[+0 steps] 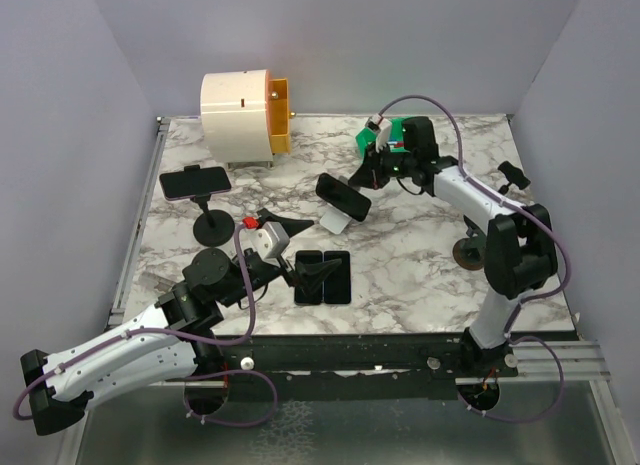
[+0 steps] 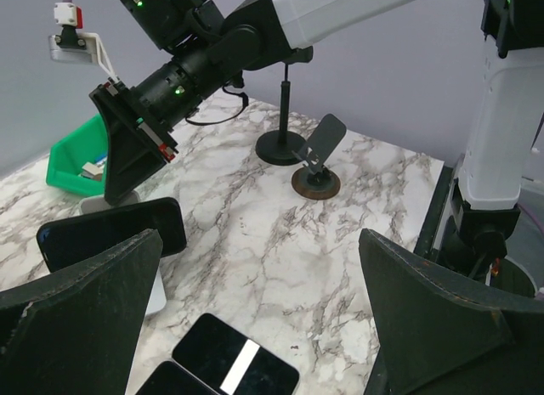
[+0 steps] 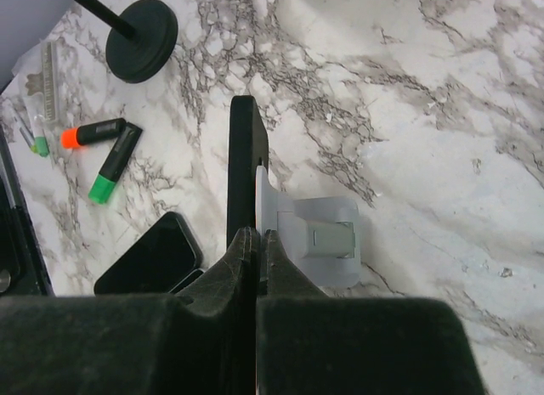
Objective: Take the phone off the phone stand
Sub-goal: Place the phone stand with the phone at the center of the board, then remove the phone from the phone stand.
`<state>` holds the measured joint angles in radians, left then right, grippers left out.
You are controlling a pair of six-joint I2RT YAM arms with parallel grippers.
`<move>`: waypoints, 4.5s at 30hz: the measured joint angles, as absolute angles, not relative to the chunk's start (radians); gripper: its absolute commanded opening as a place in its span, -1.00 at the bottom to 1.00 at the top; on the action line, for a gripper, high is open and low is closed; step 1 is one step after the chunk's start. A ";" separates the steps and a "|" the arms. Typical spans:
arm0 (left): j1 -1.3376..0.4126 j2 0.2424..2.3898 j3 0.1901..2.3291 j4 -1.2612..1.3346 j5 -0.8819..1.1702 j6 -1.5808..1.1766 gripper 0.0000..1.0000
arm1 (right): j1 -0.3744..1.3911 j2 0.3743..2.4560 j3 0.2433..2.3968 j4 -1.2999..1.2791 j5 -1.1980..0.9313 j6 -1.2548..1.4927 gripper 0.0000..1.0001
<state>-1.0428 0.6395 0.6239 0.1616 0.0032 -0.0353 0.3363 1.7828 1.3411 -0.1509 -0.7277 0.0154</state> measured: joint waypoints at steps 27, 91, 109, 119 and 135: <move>-1.043 0.645 0.624 0.159 -0.008 -0.017 0.98 | 0.368 1.903 1.401 -0.150 -0.635 -0.007 0.23; -1.043 0.688 0.609 0.154 -0.075 0.025 0.98 | 0.368 1.644 0.849 0.334 -0.502 0.236 -0.19; -1.043 0.688 0.609 0.154 -0.076 0.028 0.98 | 0.372 1.606 0.848 0.319 -0.526 0.228 -0.92; -1.043 0.688 0.609 0.154 -0.076 0.027 0.98 | 0.372 1.502 0.822 0.273 -0.526 0.217 -1.00; -1.043 0.643 0.610 0.157 -0.094 0.027 0.98 | 0.372 1.114 0.820 -0.019 -0.588 0.187 -1.00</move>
